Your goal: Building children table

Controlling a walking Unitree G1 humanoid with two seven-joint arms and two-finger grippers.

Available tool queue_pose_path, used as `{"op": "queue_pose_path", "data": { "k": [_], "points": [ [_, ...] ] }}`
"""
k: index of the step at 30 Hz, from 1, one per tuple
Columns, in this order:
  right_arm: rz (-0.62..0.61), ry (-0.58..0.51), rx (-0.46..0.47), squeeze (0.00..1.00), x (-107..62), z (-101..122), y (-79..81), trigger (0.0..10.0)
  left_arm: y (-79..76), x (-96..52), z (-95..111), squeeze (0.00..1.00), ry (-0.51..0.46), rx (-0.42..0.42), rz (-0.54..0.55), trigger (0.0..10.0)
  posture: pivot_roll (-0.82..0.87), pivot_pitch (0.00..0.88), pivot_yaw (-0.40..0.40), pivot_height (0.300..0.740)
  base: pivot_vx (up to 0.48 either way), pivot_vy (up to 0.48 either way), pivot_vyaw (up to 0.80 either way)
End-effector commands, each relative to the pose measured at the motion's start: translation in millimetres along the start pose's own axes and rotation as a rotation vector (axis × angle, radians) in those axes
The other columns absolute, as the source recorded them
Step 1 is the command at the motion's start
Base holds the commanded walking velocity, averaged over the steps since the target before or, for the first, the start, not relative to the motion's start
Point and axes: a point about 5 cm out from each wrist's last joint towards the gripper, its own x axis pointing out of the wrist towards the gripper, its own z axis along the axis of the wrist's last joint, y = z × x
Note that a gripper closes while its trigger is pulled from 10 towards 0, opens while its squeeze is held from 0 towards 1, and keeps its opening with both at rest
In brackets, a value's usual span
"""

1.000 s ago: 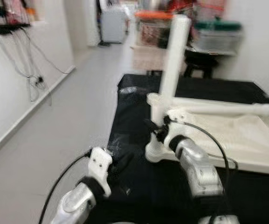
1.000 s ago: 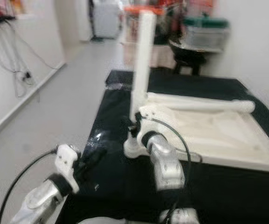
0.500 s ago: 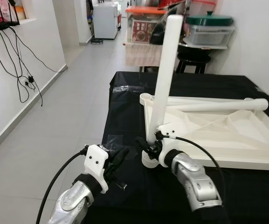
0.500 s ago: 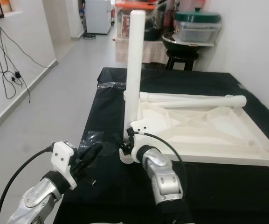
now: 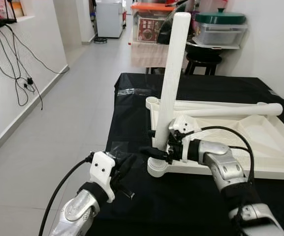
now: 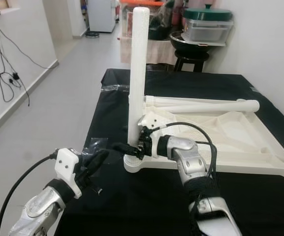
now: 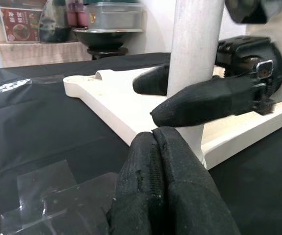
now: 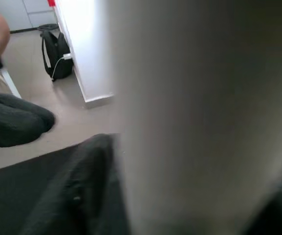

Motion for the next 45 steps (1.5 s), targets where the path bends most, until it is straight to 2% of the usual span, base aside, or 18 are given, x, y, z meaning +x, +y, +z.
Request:
{"op": "queue_pose_path", "data": {
  "k": [1, 10, 15, 16, 18, 19, 20, 21, 23, 25, 27, 29, 33, 34, 37, 38, 43, 45],
  "points": [
    [0.015, -0.024, 0.031, 0.00, 2.2, 3, -3.5, 0.0, -1.0, -1.0, -2, 0.00, 0.007, 0.007, 0.007, 10.0, 0.09, 0.000, -0.079, 0.740, 0.000, 0.000, 0.00],
    [0.018, -0.050, 0.062, 0.00, -12.2, 4, -15.4, 0.0, -0.6, -2.3, -2, 0.00, 0.010, 0.003, 0.017, 10.0, 0.08, 0.000, -0.074, 0.740, 0.000, 0.000, 0.00],
    [0.035, -0.049, 0.047, 0.00, -18.8, -4, -10.4, 0.0, -0.8, -2.9, -2, 0.00, 0.011, -0.004, 0.017, 10.0, 0.06, 0.000, -0.076, 0.740, 0.000, 0.000, 0.00],
    [-0.097, -0.041, 0.031, 0.00, -17.9, -16, 3.5, 0.0, 0.4, -5.0, -1, 0.00, 0.011, -0.008, 0.017, 10.0, 0.04, 0.000, -0.076, 0.740, 0.000, 0.000, 0.00],
    [-0.097, -0.041, 0.031, 0.00, -17.9, -16, 3.5, 0.0, 0.4, -5.0, -1, 0.00, 0.011, -0.008, 0.017, 10.0, 0.04, 0.000, -0.076, 0.740, 0.000, 0.000, 0.00],
    [-0.264, -0.061, 0.049, 0.00, -12.8, -20, 5.9, 0.0, 1.0, -5.7, -1, 0.00, 0.012, -0.009, 0.017, 10.0, 0.04, 0.000, -0.076, 0.740, 0.000, 0.000, 0.00],
    [-0.621, -0.209, 0.276, 0.00, -1.5, -26, 22.0, 0.0, 2.7, -6.6, 0, 0.00, 0.012, -0.009, 0.018, 10.0, 0.02, 0.000, -0.057, 0.740, 0.000, 0.000, 0.00],
    [-0.621, -0.209, 0.276, 0.00, -1.5, -26, 22.0, 0.0, 2.7, -6.6, 0, 0.00, 0.012, -0.009, 0.018, 10.0, 0.02, 0.000, -0.057, 0.740, 0.000, 0.000, 0.00],
    [-0.740, -0.206, 0.120, 0.00, 8.6, -12, 61.7, 0.0, 5.4, -6.7, 0, 0.00, 0.018, -0.016, 0.007, 10.0, 0.03, 0.008, -0.046, 0.740, 0.000, 0.000, 0.00],
    [-0.688, -0.246, 0.092, 0.00, 12.8, -3, 66.1, 0.0, 6.6, -6.9, -1, 0.00, 0.022, -0.014, 0.002, 10.0, -0.01, 0.000, -0.016, 0.740, 0.000, 0.000, 0.00],
    [-0.645, -0.190, 0.127, 0.00, 14.9, -14, 60.4, 0.0, 6.6, -5.4, -2, 0.00, 0.025, -0.023, -0.007, 10.0, 0.01, 0.000, -0.029, 0.740, 0.000, 0.000, 0.00],
    [-0.635, -0.149, 0.242, 0.00, 15.3, -30, 50.0, 0.0, 6.5, -4.0, -3, 0.00, 0.030, -0.026, -0.020, 10.0, 0.02, 0.000, -0.040, 0.740, 0.000, 0.000, 0.00],
    [-0.603, -0.140, 0.213, 0.00, 19.7, -28, 53.1, 0.0, 7.6, -5.6, -3, 0.00, 0.016, -0.028, 0.017, 10.0, 0.02, 0.000, -0.042, 0.740, 0.000, 0.000, 0.00],
    [-0.627, -0.126, 0.208, 0.00, 18.0, -28, 53.8, 3.5, 7.8, -5.4, -3, 0.00, 0.015, -0.030, 0.022, 10.0, 0.02, 0.000, -0.041, 0.740, 0.000, 0.000, 0.00],
    [-0.675, -0.106, 0.212, 0.00, 15.6, -28, 56.3, 3.5, 7.9, -4.9, -3, 0.00, 0.016, -0.031, 0.021, 10.0, 0.02, 0.000, -0.041, 0.740, 0.000, 0.000, 0.00],
    [-0.639, -0.115, 0.221, 1.00, 16.7, -25, 59.0, 10.0, 7.5, -4.4, -3, 0.00, 0.018, -0.033, 0.015, 10.0, 0.02, 0.000, -0.042, 0.740, 0.000, 0.000, 0.00],
    [-0.472, -0.160, 0.213, 1.00, 20.8, -12, 63.9, 10.0, 5.1, -2.6, -4, 0.00, 0.023, -0.040, -0.005, 10.0, 0.02, 0.000, -0.042, 0.740, 0.000, 0.000, 0.00],
    [-0.355, -0.166, 0.186, 1.00, 20.7, -7, 58.1, 10.0, 4.4, -1.9, -5, 0.00, 0.024, -0.039, -0.007, 10.0, 0.02, 0.000, -0.045, 0.740, 0.000, 0.000, 0.00]
  ]
}}
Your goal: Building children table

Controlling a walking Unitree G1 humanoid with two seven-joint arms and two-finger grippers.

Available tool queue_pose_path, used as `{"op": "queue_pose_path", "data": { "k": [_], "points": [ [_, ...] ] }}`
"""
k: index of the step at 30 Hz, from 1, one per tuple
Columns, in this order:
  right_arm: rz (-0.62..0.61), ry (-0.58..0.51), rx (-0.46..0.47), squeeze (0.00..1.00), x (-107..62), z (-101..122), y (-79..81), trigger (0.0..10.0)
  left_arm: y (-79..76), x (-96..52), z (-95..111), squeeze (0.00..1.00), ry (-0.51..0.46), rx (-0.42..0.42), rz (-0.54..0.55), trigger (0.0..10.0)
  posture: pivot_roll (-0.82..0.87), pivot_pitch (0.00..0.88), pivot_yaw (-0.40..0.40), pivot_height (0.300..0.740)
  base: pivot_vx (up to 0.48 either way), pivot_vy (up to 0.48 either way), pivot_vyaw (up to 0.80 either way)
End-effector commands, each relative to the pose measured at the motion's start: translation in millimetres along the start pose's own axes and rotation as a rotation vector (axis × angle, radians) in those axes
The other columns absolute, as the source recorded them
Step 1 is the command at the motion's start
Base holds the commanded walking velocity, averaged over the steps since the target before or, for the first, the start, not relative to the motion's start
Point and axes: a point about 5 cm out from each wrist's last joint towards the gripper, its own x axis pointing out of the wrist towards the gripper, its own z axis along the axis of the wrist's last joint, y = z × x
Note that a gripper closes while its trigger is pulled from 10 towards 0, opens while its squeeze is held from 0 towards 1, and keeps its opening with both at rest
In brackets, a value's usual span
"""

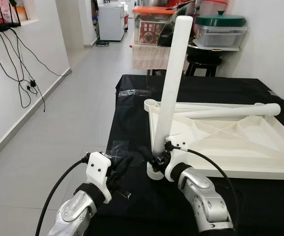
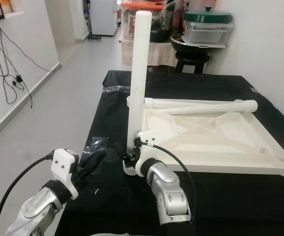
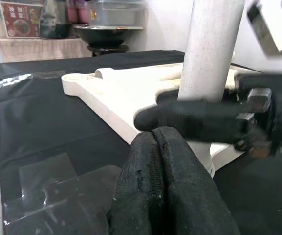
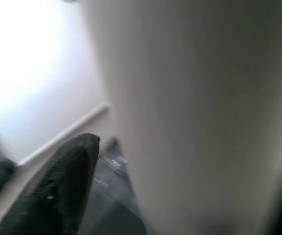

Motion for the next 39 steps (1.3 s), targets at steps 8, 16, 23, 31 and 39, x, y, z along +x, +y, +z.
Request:
{"op": "queue_pose_path", "data": {
  "k": [8, 16, 23, 31, 39],
  "points": [
    [0.475, 0.036, -0.141, 0.00, 4.4, 29, -17.9, 10.0, -2.8, 2.7, -5, 0.00, 0.010, -0.013, -0.006, 10.0, 0.03, 0.000, -0.058, 0.740, 0.000, 0.000, 0.00],
    [0.552, 0.051, -0.130, 0.00, 17.3, 48, -38.8, 0.0, -4.2, 3.3, -5, 0.00, 0.011, -0.014, -0.009, 10.0, 0.05, 0.000, -0.062, 0.740, 0.000, 0.000, 0.00],
    [0.609, 0.083, -0.131, 0.00, 16.0, 47, -46.7, 0.0, -5.1, 3.2, -4, 0.00, 0.007, -0.013, -0.007, 10.0, 0.04, 0.000, -0.064, 0.740, 0.000, 0.000, 0.00],
    [0.399, 0.048, -0.154, 0.00, 6.5, 30, -53.1, 0.0, -5.6, 1.6, -1, 0.00, -0.002, -0.025, -0.008, 10.0, 0.02, 0.000, -0.057, 0.740, 0.000, 0.000, 0.00],
    [-0.303, -0.142, -0.037, 0.00, 2.7, 4, -12.8, 0.0, -0.9, -0.6, 1, 0.00, -0.006, -0.030, -0.002, 10.0, -0.01, 0.003, -0.037, 0.740, 0.000, 0.000, 0.00]
  ]
}}
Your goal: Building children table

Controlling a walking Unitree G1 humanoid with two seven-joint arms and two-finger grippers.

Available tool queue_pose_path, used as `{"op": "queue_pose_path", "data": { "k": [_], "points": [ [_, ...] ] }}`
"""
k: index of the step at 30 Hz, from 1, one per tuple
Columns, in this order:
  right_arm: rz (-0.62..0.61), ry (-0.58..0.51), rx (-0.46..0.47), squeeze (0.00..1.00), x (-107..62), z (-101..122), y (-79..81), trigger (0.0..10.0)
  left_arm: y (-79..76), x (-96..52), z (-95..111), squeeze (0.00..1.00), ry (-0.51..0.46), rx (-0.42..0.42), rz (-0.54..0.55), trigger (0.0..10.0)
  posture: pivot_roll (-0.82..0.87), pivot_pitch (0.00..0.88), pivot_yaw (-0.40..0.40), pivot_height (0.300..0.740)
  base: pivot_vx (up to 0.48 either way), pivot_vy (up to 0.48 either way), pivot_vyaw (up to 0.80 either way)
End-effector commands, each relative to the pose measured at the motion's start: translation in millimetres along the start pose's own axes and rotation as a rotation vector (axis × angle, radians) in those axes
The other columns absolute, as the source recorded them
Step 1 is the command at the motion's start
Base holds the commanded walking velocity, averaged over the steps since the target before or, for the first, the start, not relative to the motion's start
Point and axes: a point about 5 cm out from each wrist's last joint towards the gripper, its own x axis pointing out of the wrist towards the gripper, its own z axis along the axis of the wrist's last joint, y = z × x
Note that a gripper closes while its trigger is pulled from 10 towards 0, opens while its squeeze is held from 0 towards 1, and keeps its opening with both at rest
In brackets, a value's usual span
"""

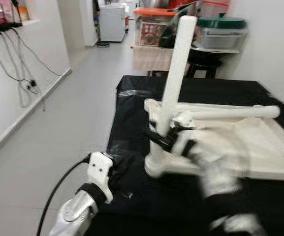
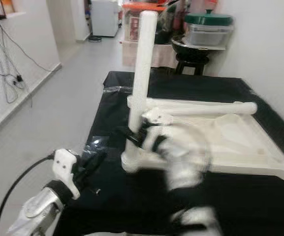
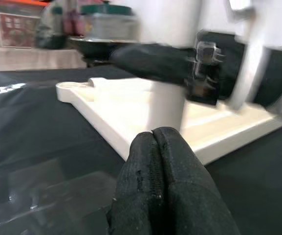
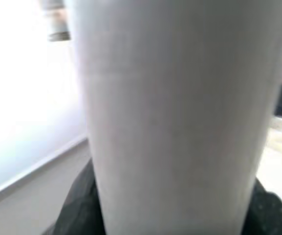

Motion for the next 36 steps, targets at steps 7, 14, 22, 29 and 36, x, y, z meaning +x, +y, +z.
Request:
{"op": "queue_pose_path", "data": {
  "k": [7, 14, 22, 29, 36],
  "points": [
    [0.093, 0.138, -0.059, 0.00, 3.0, -25, 11.4, 0.0, 6.2, 3.1, 1, 0.00, -0.002, -0.001, 0.027, 10.0, 0.00, 0.000, -0.064, 0.740, 0.000, 0.000, 0.00],
    [0.131, 0.162, 0.058, 1.00, 3.4, -24, 10.2, 10.0, 6.5, 5.0, 0, 0.00, -0.002, 0.000, 0.032, 10.0, 0.00, 0.000, -0.067, 0.740, 0.000, 0.000, 0.00],
    [0.554, 0.146, -0.064, 0.00, 7.3, 0, 14.2, 10.0, 4.5, 6.5, 0, 0.00, 0.004, -0.009, 0.015, 10.0, 0.01, 0.000, -0.060, 0.740, 0.000, 0.000, 0.00],
    [0.661, 0.156, -0.118, 0.00, 25.0, 20, -17.7, 10.0, 3.2, 8.1, -2, 0.00, 0.009, -0.016, 0.008, 10.0, 0.02, 0.000, -0.071, 0.740, 0.000, 0.000, 0.00],
    [0.834, 0.259, -0.133, 0.00, 28.2, 30, -34.3, 10.0, 2.0, 9.1, -5, 0.00, 0.020, -0.017, -0.006, 10.0, 0.03, 0.000, -0.075, 0.740, 0.000, 0.000, 0.00]
  ]
}}
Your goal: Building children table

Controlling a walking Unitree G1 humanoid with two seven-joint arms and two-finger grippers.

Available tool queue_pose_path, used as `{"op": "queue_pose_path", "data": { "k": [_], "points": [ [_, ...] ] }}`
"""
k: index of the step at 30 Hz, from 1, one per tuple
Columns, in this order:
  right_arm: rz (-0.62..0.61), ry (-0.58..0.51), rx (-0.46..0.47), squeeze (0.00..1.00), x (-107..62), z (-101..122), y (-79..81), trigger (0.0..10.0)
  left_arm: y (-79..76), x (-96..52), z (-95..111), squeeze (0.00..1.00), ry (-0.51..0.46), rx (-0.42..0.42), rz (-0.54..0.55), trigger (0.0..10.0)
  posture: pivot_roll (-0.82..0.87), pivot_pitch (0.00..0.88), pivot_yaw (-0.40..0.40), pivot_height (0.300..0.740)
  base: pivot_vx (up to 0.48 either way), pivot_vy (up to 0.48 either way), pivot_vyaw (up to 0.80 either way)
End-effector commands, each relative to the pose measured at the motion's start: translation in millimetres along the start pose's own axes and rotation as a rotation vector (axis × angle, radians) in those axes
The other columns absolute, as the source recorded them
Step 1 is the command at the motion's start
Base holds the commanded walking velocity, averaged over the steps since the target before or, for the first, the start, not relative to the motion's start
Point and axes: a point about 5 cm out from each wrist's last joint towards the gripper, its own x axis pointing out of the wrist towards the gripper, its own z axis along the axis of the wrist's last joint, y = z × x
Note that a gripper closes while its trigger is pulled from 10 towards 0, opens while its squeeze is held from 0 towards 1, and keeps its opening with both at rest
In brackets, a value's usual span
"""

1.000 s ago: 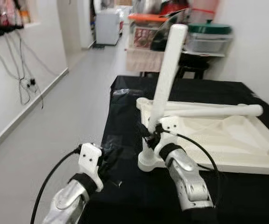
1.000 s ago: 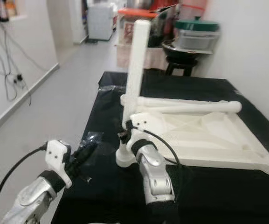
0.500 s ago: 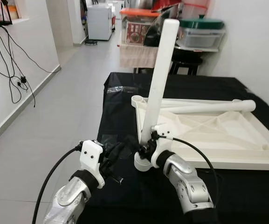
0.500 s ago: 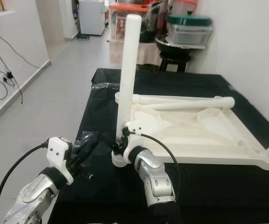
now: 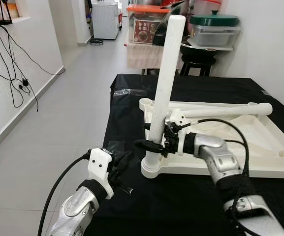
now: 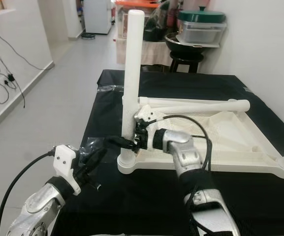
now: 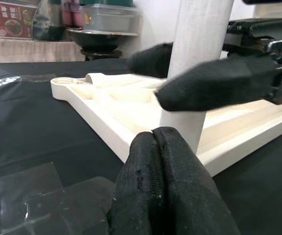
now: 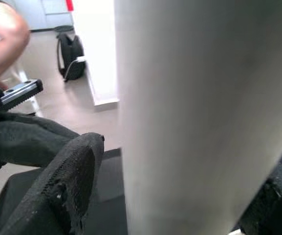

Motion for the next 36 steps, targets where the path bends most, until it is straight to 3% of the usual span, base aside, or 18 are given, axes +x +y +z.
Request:
{"op": "queue_pose_path", "data": {
  "k": [1, 3, 4, 12, 19, 21, 23, 25, 26, 28, 30, 31, 32, 33, 35, 36],
  "points": [
    [0.026, -0.006, 0.028, 0.00, -2.7, 4, -6.7, 6.0, -1.5, 0.5, -5, 0.00, 0.024, -0.004, -0.012, 10.0, 0.03, 0.000, -0.074, 0.740, 0.000, 0.000, 0.00],
    [0.031, -0.018, 0.042, 0.00, -3.4, 6, -10.1, 6.0, -1.6, 0.5, -5, 0.00, 0.025, -0.004, -0.012, 10.0, 0.03, 0.000, -0.074, 0.740, 0.000, 0.000, 0.00],
    [0.050, -0.033, 0.061, 0.00, -4.3, 6, -10.9, 0.0, -1.7, 0.4, -5, 0.00, 0.025, -0.005, -0.013, 10.0, 0.03, 0.000, -0.074, 0.740, 0.000, 0.000, 0.00],
    [0.083, -0.060, 0.062, 0.00, -9.4, -4, -6.2, 0.0, -2.3, -0.5, -6, 0.00, 0.027, -0.009, -0.016, 10.0, 0.03, 0.000, -0.067, 0.740, 0.000, 0.000, 0.00],
    [-0.009, -0.127, 0.037, 0.00, -29.5, -10, 3.0, 0.0, -2.2, -3.5, -5, 0.00, 0.032, -0.016, -0.029, 10.0, 0.02, 0.000, -0.053, 0.740, 0.000, 0.000, 0.00],
    [-0.135, -0.139, 0.064, 0.00, -26.5, -17, 10.8, 0.0, -1.2, -5.4, -5, 0.00, 0.033, -0.016, -0.032, 10.0, 0.01, 0.000, -0.053, 0.740, 0.000, 0.000, 0.00],
    [-0.562, -0.149, 0.091, 0.00, -14.9, -28, 8.7, 0.0, 0.4, -7.6, -4, 0.00, 0.036, -0.013, -0.033, 10.0, 0.02, 0.000, -0.054, 0.740, 0.000, 0.000, 0.00],
    [-0.959, -0.220, 0.413, 0.00, -4.2, -63, 45.5, 0.0, 2.5, -9.1, -3, 0.00, 0.036, -0.011, -0.028, 10.0, 0.00, 0.000, -0.049, 0.740, 0.000, 0.000, 0.00],
    [-0.959, -0.220, 0.413, 0.00, -4.2, -63, 45.5, 0.0, 2.5, -9.1, -3, 0.00, 0.036, -0.011, -0.028, 10.0, 0.00, 0.000, -0.049, 0.740, 0.000, 0.000, 0.00],
    [-0.776, -0.210, 0.030, 0.00, 15.1, -25, 63.6, 0.0, 4.2, -8.6, -2, 0.00, 0.034, -0.015, -0.025, 10.0, 0.01, 0.000, -0.038, 0.740, 0.000, 0.000, 0.00],
    [-0.734, -0.177, 0.057, 0.00, 19.2, -31, 56.5, 0.0, 4.9, -9.0, -2, 0.00, 0.031, -0.015, -0.016, 10.0, -0.01, 0.000, -0.036, 0.740, 0.000, 0.000, 0.00],
    [-0.741, -0.144, 0.145, 0.00, 18.5, -42, 48.9, 0.0, 4.5, -8.2, -2, 0.00, 0.036, -0.013, -0.023, 10.0, 0.02, 0.000, -0.056, 0.740, 0.000, 0.000, 0.00],
    [-0.741, -0.144, 0.145, 0.00, 18.5, -42, 48.9, 0.0, 4.5, -8.2, -2, 0.00, 0.036, -0.013, -0.023, 10.0, 0.02, 0.000, -0.056, 0.740, 0.000, 0.000, 0.00],
    [-0.776, -0.128, 0.257, 0.00, 16.4, -54, 44.5, 0.0, 4.4, -7.8, -3, 0.00, 0.040, -0.010, -0.029, 10.0, 0.03, 0.000, -0.057, 0.740, 0.000, 0.000, 0.00],
    [-0.747, -0.124, 0.254, 0.00, 19.3, -53, 48.6, 0.0, 5.7, -8.1, -2, 0.00, 0.043, -0.001, -0.022, 10.0, 0.01, 0.000, -0.044, 0.740, 0.000, 0.000, 0.00],
    [-0.765, -0.130, 0.236, 0.00, 18.9, -48, 51.3, 1.1, 6.5, -8.4, -2, 0.00, 0.038, -0.001, -0.011, 10.0, 0.02, 0.000, -0.048, 0.740, 0.000, 0.000, 0.00]
  ]
}}
